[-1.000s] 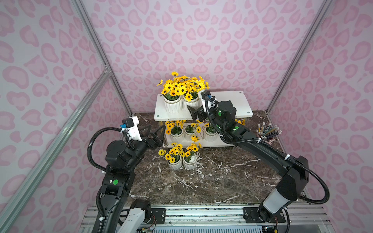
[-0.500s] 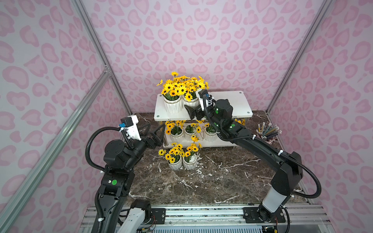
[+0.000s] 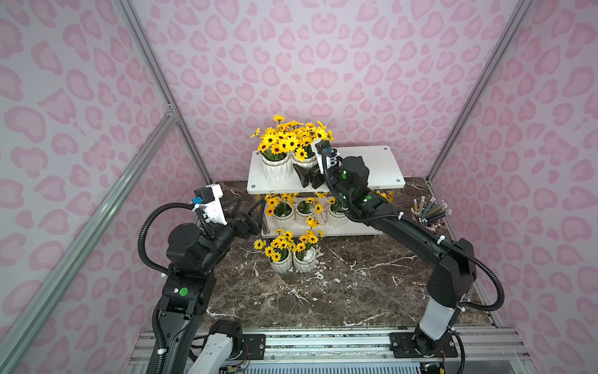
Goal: Take the sunflower pots off the shelves
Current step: Pick up the sunflower pot from the shelf.
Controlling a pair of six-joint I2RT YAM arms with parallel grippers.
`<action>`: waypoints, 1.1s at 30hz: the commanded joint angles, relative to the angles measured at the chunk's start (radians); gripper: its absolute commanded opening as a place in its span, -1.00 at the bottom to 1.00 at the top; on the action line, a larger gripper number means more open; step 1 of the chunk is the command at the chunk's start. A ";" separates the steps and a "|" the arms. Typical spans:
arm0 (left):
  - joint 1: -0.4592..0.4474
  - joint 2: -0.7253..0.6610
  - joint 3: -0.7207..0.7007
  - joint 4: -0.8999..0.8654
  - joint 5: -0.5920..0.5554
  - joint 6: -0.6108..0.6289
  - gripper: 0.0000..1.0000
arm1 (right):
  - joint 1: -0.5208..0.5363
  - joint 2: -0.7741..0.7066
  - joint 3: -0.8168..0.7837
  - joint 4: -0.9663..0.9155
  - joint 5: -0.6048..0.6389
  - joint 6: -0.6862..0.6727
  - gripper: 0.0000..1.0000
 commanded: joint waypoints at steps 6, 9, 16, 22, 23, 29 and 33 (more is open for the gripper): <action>0.000 0.003 0.013 -0.001 0.002 0.015 0.95 | -0.009 0.016 0.023 0.047 -0.031 -0.002 0.98; 0.000 0.003 0.011 0.001 0.000 0.016 0.95 | -0.014 0.014 0.022 0.047 -0.026 -0.007 0.98; 0.000 0.006 0.012 0.003 0.001 0.018 0.94 | -0.029 0.001 0.012 0.077 -0.066 0.008 0.98; 0.001 0.005 0.010 0.002 -0.001 0.016 0.95 | -0.028 0.003 0.020 0.071 -0.104 0.012 0.98; 0.001 0.004 0.010 0.005 0.000 0.018 0.95 | -0.029 0.000 0.016 0.076 -0.105 0.012 0.98; 0.001 0.003 0.016 0.002 0.002 0.019 0.95 | -0.030 0.014 0.020 0.096 -0.088 0.014 0.98; 0.000 0.001 0.017 0.001 0.000 0.021 0.95 | -0.031 0.024 0.042 0.098 -0.077 0.012 0.98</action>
